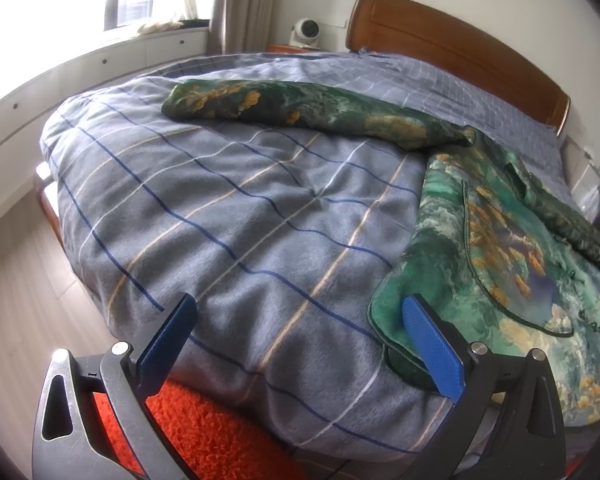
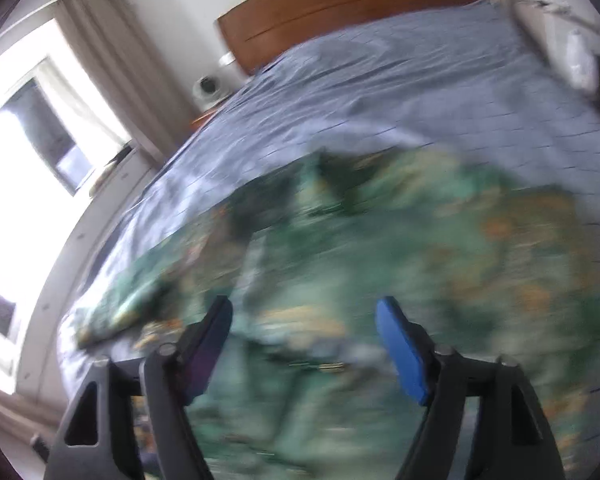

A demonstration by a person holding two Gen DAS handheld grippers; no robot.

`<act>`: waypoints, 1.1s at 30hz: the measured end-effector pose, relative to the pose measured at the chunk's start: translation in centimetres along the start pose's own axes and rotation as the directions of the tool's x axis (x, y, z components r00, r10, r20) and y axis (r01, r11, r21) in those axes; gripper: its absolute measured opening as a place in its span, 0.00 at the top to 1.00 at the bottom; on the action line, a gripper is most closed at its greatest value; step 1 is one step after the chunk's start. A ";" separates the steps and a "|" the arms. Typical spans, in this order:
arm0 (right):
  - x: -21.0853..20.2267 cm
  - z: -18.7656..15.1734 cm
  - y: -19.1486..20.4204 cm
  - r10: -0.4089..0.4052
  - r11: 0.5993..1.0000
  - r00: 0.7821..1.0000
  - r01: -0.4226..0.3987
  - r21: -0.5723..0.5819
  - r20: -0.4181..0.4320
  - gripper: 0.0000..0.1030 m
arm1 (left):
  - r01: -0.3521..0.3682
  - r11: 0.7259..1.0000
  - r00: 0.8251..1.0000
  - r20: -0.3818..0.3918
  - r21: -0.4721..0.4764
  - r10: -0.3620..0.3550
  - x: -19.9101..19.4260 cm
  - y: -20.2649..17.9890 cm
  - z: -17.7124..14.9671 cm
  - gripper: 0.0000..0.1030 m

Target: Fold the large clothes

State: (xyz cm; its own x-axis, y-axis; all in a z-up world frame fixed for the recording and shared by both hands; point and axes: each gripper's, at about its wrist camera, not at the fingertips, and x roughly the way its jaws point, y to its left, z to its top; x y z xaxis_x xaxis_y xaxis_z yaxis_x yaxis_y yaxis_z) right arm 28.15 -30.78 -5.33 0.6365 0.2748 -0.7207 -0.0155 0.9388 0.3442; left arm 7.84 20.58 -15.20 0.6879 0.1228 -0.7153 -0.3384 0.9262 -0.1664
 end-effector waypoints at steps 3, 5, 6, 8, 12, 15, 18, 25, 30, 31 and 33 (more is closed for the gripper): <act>1.0 -1.0 -5.6 -0.096 0.989 0.990 0.107 0.104 -0.102 0.20 | -0.013 1.000 1.000 -0.001 0.009 0.013 0.1 -0.3 -0.1 0.00; 3.0 -3.0 -8.9 -0.103 0.974 0.969 0.144 0.173 -0.224 0.21 | -0.020 1.000 1.000 -0.004 0.014 0.020 0.1 -0.4 -0.2 0.01; 3.1 -4.3 -10.0 -0.097 0.969 0.968 0.144 0.200 -0.232 0.21 | -0.021 1.000 1.000 -0.006 0.015 0.021 0.1 -0.5 -0.3 0.01; 2.1 -5.3 -10.0 -0.077 0.972 0.980 0.115 0.207 -0.184 0.21 | -0.019 1.000 1.000 -0.007 0.013 0.019 0.1 -0.5 -0.4 0.01; -1.8 -7.7 -7.7 -0.059 0.990 0.991 0.073 0.119 -0.123 0.21 | -0.025 1.000 0.999 0.021 0.018 0.024 -0.5 -0.6 -0.4 0.00; -5.2 -10.4 -5.6 -0.069 0.997 0.994 0.072 0.027 -0.090 0.21 | -0.025 0.999 0.999 0.032 0.024 0.024 -0.8 -0.7 -0.5 0.00; -8.8 -14.1 -3.6 -0.106 0.992 0.994 0.103 -0.068 -0.039 0.20 | -0.028 0.999 0.999 0.026 0.033 0.027 -0.8 -0.9 -0.5 0.00; -13.6 -21.2 -1.3 -0.125 0.991 0.989 0.128 -0.028 0.085 0.20 | -0.019 0.991 1.000 -0.012 0.130 0.021 -1.6 -2.5 0.2 0.01; -14.6 -24.8 0.3 -0.147 0.987 0.981 0.155 -0.054 0.124 0.20 | 0.049 0.984 0.998 -0.045 0.174 -0.041 -3.0 -3.2 4.3 0.01; -14.5 -25.3 0.6 -0.153 0.984 0.981 0.163 -0.076 0.123 0.20 | 0.049 0.982 0.998 -0.044 0.181 -0.042 -3.1 -3.3 5.4 0.01; -14.1 -26.0 1.1 -0.163 0.978 0.980 0.176 -0.112 0.112 0.20 | 0.045 0.982 0.998 -0.052 0.185 -0.036 -2.7 -3.0 8.5 0.01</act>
State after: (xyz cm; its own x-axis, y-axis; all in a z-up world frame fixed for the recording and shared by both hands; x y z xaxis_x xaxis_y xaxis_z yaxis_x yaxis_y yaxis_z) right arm -0.88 -28.20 -10.42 0.7126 0.0927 -0.6954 0.0100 0.9898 0.1422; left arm 12.44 20.54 -7.05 0.6652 0.0704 -0.7433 -0.1823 0.9807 -0.0703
